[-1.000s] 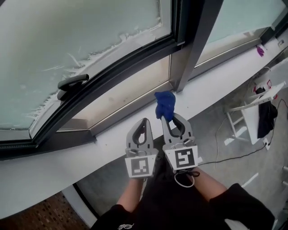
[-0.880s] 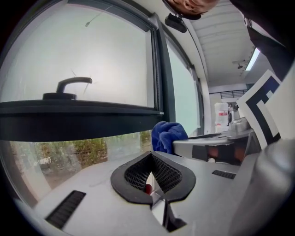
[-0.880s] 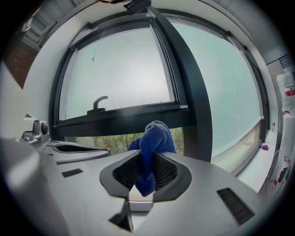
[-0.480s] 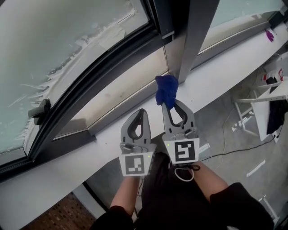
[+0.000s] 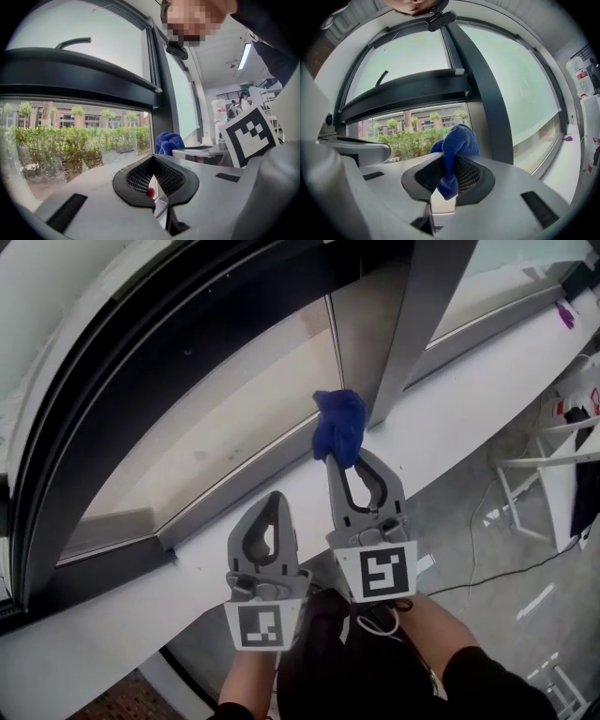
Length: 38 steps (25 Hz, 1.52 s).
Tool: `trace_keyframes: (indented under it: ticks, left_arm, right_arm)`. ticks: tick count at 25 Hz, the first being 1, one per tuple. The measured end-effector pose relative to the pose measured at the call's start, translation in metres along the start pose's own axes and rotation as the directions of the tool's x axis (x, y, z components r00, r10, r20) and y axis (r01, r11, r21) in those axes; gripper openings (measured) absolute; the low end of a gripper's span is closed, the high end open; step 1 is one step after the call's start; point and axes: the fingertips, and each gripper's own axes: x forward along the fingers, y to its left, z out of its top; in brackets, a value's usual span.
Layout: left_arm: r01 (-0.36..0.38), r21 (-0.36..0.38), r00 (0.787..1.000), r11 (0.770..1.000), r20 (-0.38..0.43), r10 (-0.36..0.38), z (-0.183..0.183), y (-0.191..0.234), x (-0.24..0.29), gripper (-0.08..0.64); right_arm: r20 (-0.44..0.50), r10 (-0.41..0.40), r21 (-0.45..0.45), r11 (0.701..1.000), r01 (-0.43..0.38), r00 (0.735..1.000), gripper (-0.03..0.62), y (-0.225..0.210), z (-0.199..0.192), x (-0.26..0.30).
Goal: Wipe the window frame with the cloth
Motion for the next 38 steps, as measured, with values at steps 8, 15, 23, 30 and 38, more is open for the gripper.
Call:
trace_keyframes:
  ticks: [8, 15, 23, 30, 38]
  left_arm:
    - [-0.009, 0.004, 1.000, 1.000, -0.010, 0.009, -0.037, 0.023, 0.018, 0.005]
    - [0.010, 0.026, 1.000, 1.000, -0.004, -0.009, -0.013, 0.036, 0.038, 0.005]
    - [0.009, 0.030, 1.000, 1.000, -0.012, -0.008, -0.002, 0.046, 0.046, 0.005]
    - [-0.001, 0.028, 1.000, 1.000, -0.007, 0.001, 0.016, 0.058, 0.052, 0.005]
    - [0.006, 0.015, 1.000, 1.000, 0.007, -0.006, 0.028, 0.056, 0.059, 0.005]
  right_arm:
    - [0.012, -0.075, 0.072, 0.995, 0.074, 0.997, 0.052, -0.018, -0.031, 0.075]
    - [-0.003, -0.221, 0.060, 0.974, 0.220, 0.975, 0.052, -0.044, -0.019, 0.117]
    - [-0.064, -0.318, 0.185, 0.928, 0.325, 0.946, 0.052, -0.061, -0.021, 0.135]
    - [-0.038, -0.335, 0.159, 0.928, 0.337, 0.941, 0.052, -0.064, -0.005, 0.146]
    - [0.003, -0.343, 0.118, 0.933, 0.340, 0.939, 0.052, -0.060, 0.023, 0.144]
